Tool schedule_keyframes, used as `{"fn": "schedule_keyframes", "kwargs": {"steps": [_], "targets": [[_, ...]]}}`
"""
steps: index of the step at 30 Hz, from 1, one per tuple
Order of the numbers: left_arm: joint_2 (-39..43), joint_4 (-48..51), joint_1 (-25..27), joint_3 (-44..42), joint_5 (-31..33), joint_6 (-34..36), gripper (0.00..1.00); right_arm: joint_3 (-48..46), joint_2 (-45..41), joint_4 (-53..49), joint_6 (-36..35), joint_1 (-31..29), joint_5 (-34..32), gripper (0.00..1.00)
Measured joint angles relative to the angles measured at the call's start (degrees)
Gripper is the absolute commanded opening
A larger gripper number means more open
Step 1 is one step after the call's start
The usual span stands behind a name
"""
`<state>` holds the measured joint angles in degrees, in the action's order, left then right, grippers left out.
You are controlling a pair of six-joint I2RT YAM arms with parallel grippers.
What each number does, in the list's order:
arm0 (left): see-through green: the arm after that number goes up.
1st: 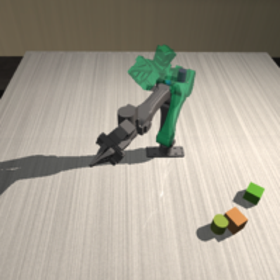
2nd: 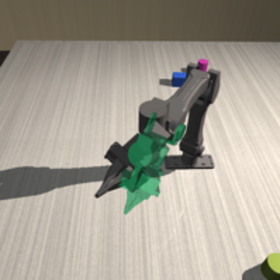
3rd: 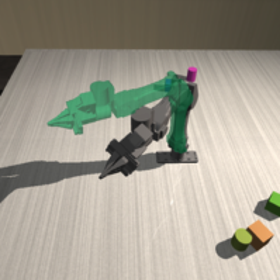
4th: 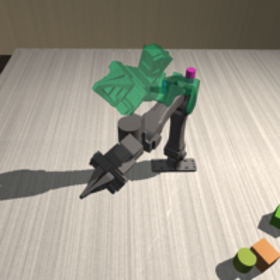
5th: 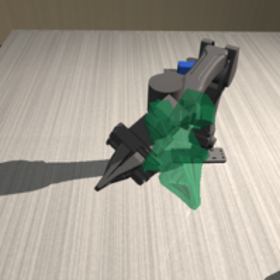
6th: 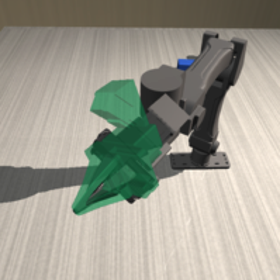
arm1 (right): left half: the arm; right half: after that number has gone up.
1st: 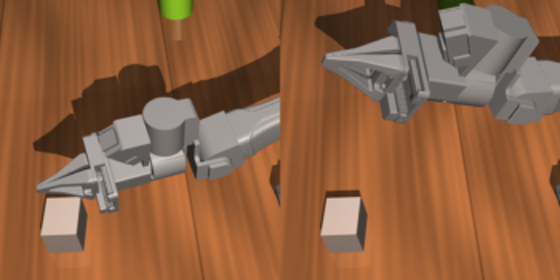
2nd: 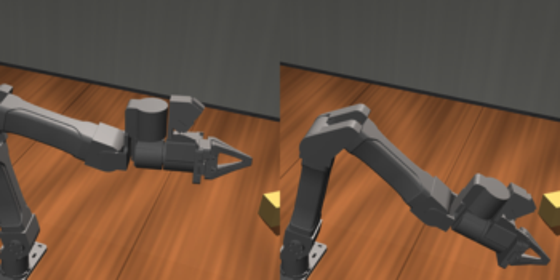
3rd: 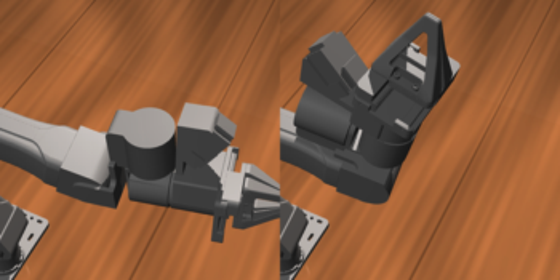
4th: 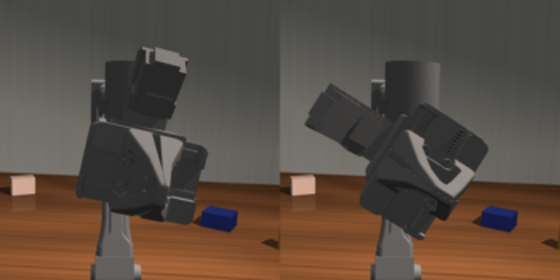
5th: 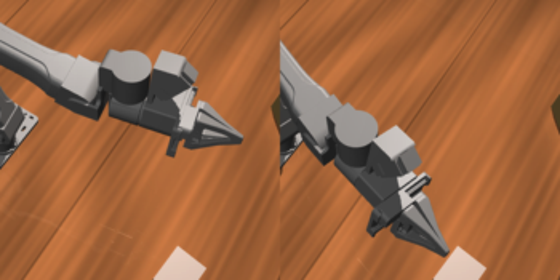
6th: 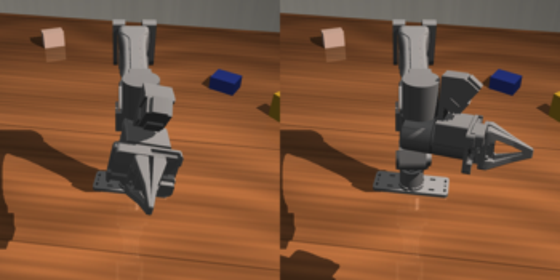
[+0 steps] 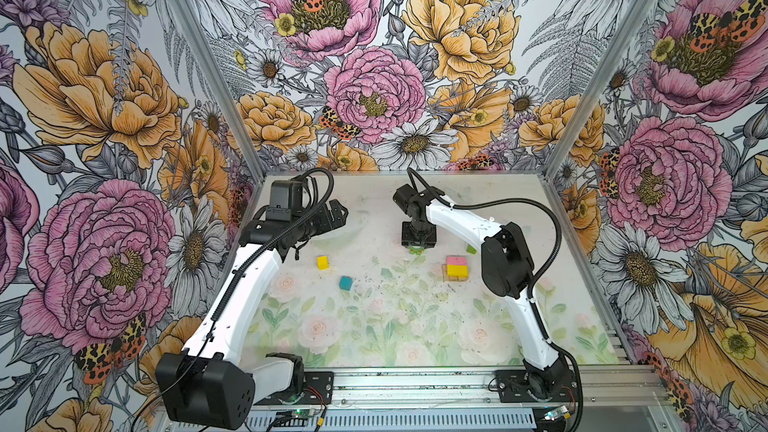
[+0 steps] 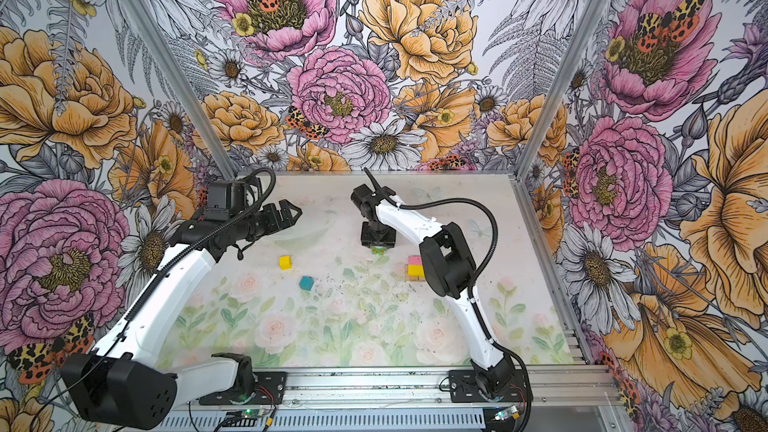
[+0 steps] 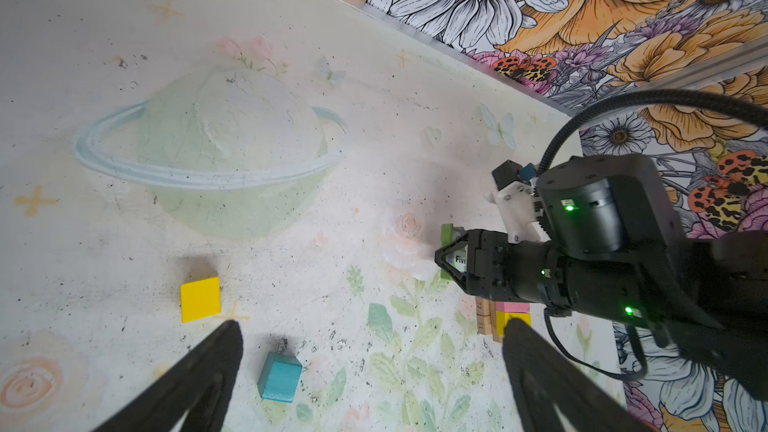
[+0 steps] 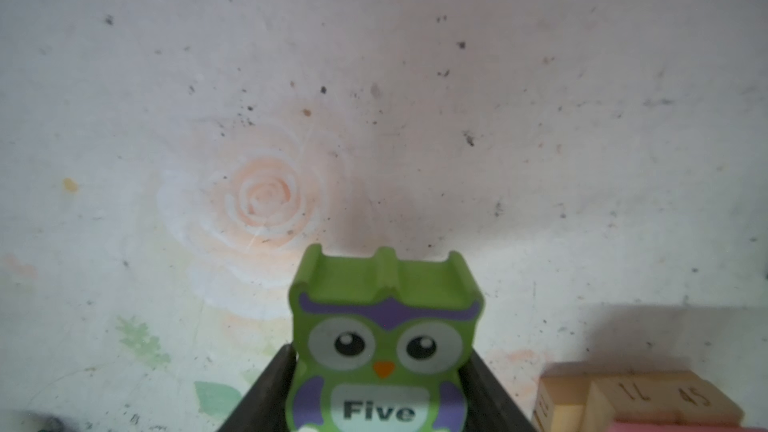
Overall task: Build the wood block tower
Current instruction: 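Lift the owl block with the right gripper and carry it over the stack, then lower the owl block onto the pink block atop the stack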
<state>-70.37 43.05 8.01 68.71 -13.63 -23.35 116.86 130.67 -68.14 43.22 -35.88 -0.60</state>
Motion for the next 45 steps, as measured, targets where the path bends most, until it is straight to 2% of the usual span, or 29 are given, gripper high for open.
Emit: {"fn": "schedule_keyframes", "kwargs": {"steps": [8,13,21,30,45], "targets": [[-1.7,-0.1,0.9,2.0,0.0,0.0,0.99,0.3,-5.9,-1.4,-1.3,1.5,-0.2,0.45],[-3.1,-0.2,3.1,3.5,0.3,-0.1,0.99,-2.3,-10.8,-1.7,-2.0,2.7,-0.4,0.44],[-7.3,-2.3,8.4,5.2,1.7,-0.7,0.99,-13.0,-21.1,-1.9,-2.4,4.5,-1.8,0.44],[-10.2,-3.1,13.8,7.3,4.2,-2.2,0.99,-27.2,-28.9,-0.4,-2.3,5.2,-2.4,0.44],[-10.2,-3.5,18.9,7.3,8.8,-5.1,0.99,-41.0,-33.5,5.8,-3.2,6.0,-1.2,0.43]]}}
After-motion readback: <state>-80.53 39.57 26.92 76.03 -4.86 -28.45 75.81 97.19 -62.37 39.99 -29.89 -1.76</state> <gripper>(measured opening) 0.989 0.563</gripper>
